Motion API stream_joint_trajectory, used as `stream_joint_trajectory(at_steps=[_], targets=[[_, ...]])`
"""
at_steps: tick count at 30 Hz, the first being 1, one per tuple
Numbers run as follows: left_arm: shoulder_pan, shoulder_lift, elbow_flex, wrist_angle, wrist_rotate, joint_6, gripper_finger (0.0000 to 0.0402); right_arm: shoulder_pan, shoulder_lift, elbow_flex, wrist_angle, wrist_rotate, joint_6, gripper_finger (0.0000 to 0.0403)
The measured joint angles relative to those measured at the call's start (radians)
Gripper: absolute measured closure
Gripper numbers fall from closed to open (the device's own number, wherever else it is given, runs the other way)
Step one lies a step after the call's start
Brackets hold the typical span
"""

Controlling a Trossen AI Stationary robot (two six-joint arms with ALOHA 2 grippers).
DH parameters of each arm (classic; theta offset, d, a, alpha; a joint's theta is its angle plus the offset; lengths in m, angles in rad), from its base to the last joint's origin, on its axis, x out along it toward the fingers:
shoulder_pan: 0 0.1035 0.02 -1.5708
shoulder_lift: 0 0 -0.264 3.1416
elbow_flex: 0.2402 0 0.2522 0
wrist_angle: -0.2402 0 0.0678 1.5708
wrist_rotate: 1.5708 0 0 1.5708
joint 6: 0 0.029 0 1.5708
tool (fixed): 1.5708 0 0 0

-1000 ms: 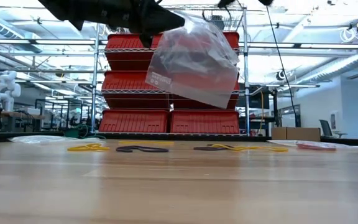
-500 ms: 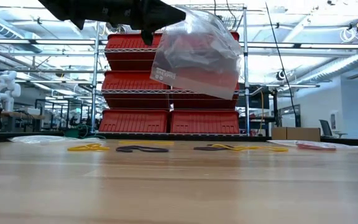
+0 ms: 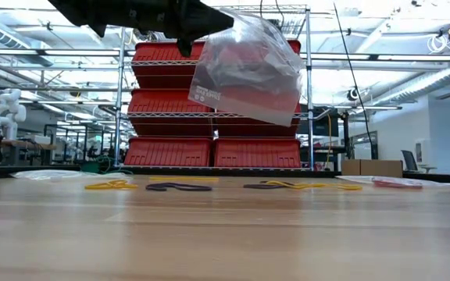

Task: Sort rubber bands
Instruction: Put the bottom purple rubber band into the zip bag

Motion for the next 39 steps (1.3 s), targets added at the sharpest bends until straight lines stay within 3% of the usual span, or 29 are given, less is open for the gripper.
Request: stream_joint_trajectory(at_steps=[12,39], targets=[[-0.001,0.000,0.000,0.010,-0.002,0.000,0.0402,0.008,0.010,0.002,-0.005,0.001,0.003,0.0403],[-0.016,-0.001,0.000,0.040,0.026,0.021,0.0402,-0.019,0.045,0.001,-0.269,-0.005,0.266,0.0402]])
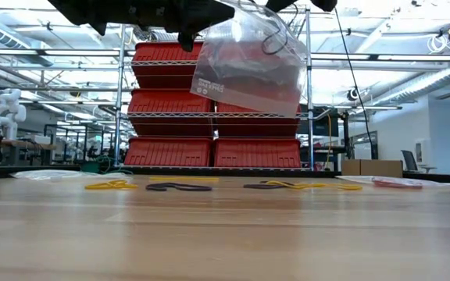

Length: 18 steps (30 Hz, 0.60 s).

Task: Sort rubber bands
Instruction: Put the bottom purple rubber band into the zip bag

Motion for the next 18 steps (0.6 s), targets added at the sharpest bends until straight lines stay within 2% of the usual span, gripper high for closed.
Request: stream_joint_trajectory(at_steps=[11,14,18], targets=[[0.000,0.000,0.000,0.022,0.000,0.000,0.0402,-0.070,0.057,-0.002,0.048,-0.251,-0.030,0.0400],[0.000,0.000,0.000,0.012,0.000,-0.001,0.0402,-0.086,0.076,-0.002,0.088,-0.301,-0.069,0.0385],[-0.001,0.000,0.000,0.005,0.000,-0.002,0.0402,-0.095,0.069,-0.002,0.112,-0.328,-0.090,0.0346]])
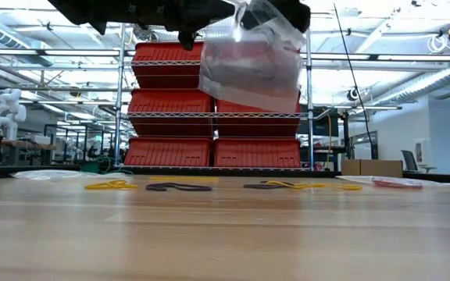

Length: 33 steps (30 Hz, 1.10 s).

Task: Sort rubber bands
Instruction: Put the bottom purple rubber band into the zip bag, then put the right purple rubber band into the zip bag

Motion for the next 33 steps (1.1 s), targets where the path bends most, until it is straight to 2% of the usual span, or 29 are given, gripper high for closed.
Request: stream_joint_trajectory(at_steps=[7,11,15,22,25,28,30,33], targets=[[0.000,0.000,0.000,-0.010,0.000,0.000,0.0402,-0.003,-0.026,0.000,0.024,-0.004,-0.025,0.0256],[0.001,0.000,0.000,-0.042,-0.001,0.000,0.0402,-0.003,-0.060,0.000,-0.014,-0.003,-0.086,0.0221],[0.016,0.000,0.000,-0.093,-0.028,0.001,0.0402,-0.018,-0.126,0.000,-0.101,0.029,-0.103,0.0216],[0.066,-0.009,-0.028,-0.085,-0.048,0.000,0.0402,-0.018,-0.244,-0.007,-0.229,0.079,-0.082,0.0236],[0.087,-0.028,-0.047,-0.064,-0.067,0.000,0.0402,-0.012,-0.287,-0.091,-0.217,0.079,-0.039,0.0238],[0.110,-0.061,-0.071,-0.059,-0.071,0.000,0.0402,-0.011,-0.305,-0.230,-0.147,0.066,0.007,0.0238],[0.129,-0.094,-0.096,-0.060,-0.076,0.000,0.0402,-0.013,-0.309,-0.343,-0.035,0.012,0.032,0.0238],[0.151,-0.146,-0.134,-0.067,-0.080,-0.016,0.0402,-0.030,-0.305,-0.503,0.234,-0.086,0.064,0.0233]])
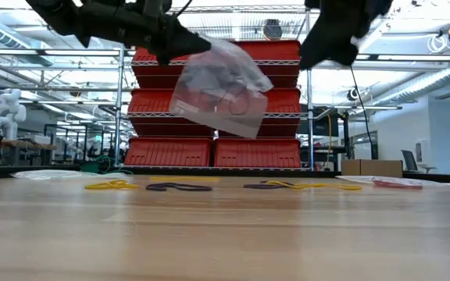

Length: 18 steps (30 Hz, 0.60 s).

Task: Sort rubber bands
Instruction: Put the right purple rubber band into the zip bag

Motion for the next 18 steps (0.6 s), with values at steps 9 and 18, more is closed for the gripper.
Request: stream_joint_trajectory(at_steps=[9,18], targets=[[0.016,-0.108,-0.075,-0.009,-0.036,-0.019,0.0402,-0.060,0.165,-0.150,0.156,0.042,0.041,0.0213],[0.021,-0.110,-0.102,-0.009,-0.059,-0.037,0.0402,-0.112,0.319,-0.151,0.249,0.058,0.015,0.0235]])
